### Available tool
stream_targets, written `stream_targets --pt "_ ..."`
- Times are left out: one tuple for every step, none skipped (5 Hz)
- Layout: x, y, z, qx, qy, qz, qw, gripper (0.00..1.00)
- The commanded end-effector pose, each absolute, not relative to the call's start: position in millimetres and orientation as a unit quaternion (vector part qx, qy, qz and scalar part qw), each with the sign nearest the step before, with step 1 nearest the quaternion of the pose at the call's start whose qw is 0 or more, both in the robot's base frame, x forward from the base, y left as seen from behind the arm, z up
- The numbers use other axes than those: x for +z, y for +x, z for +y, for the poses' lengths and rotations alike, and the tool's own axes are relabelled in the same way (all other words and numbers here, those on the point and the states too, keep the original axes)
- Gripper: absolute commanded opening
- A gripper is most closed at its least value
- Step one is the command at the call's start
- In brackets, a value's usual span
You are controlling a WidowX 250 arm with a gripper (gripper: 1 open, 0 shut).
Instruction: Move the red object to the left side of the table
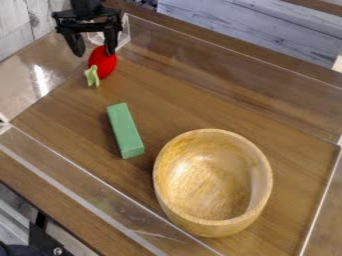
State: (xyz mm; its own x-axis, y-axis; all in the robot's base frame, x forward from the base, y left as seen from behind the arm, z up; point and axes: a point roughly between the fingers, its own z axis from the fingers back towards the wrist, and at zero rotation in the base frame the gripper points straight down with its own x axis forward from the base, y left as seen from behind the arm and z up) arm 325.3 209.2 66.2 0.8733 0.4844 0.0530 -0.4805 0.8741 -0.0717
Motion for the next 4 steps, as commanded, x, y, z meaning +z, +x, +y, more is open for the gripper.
stream_targets --pt "90.8 331 210 0.229 -0.016 -0.071 0.971 1.00" --pt "104.5 325 202 0.215 -0.022 -0.074 0.974 1.00" --pt "113.6 324 188 0.225 -0.025 -0.078 0.971 1.00" --pt "121.9 326 170 0.231 -0.029 -0.084 0.969 1.00"
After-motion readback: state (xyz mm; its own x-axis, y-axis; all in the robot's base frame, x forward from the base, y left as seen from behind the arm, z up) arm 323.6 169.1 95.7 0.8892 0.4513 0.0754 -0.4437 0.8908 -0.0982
